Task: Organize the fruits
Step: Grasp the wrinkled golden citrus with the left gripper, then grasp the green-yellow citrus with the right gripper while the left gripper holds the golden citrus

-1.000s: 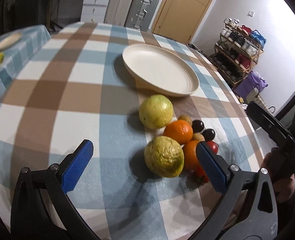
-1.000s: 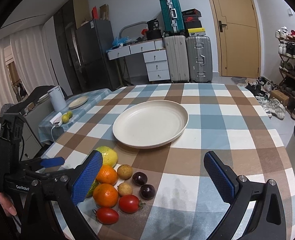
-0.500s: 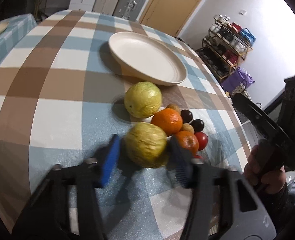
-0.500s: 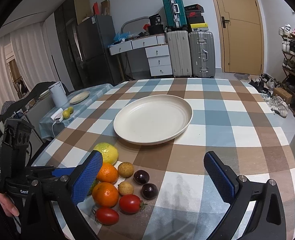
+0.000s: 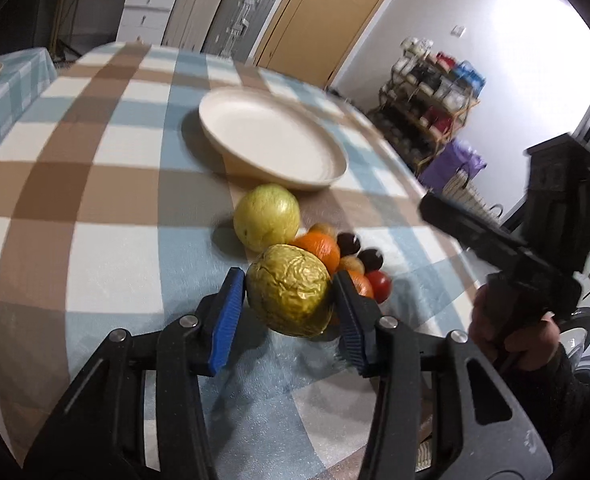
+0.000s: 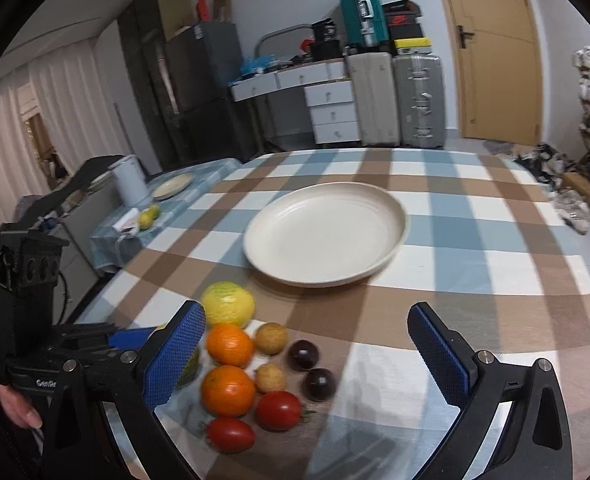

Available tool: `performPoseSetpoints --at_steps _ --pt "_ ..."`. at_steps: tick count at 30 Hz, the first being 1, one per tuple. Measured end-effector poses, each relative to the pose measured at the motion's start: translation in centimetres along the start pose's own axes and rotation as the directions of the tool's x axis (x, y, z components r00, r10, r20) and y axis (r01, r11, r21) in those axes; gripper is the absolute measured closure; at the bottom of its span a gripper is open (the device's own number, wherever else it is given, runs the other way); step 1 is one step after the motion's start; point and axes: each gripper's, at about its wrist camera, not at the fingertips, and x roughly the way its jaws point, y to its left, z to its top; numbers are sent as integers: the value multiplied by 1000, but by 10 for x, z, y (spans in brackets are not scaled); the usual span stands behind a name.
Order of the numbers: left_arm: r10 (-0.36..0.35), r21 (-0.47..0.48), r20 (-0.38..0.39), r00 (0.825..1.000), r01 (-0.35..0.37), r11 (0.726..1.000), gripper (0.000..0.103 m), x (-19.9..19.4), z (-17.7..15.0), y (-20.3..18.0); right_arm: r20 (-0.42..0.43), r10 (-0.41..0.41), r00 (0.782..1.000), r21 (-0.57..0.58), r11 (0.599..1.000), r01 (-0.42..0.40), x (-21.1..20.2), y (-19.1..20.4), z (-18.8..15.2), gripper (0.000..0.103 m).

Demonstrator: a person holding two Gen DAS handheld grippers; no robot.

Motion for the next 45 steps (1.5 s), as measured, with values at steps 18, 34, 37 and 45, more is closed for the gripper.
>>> performPoseSetpoints --at_steps 18,34,37,45 --pt "90 -44 114 989 -86 995 60 -62 15 40 -241 211 947 86 977 -196 76 26 23 0" --pt "69 -67 120 990 -62 996 60 -72 11 50 -362 116 925 -34 990 -138 118 61 20 9" --pt "68 -77 119 991 -59 995 60 -70 11 53 -364 112 925 -36 990 -134 120 63 19 14" --pt "94 -80 114 989 -85 993 60 -65 20 54 -400 80 913 -67 991 -116 129 66 15 44"
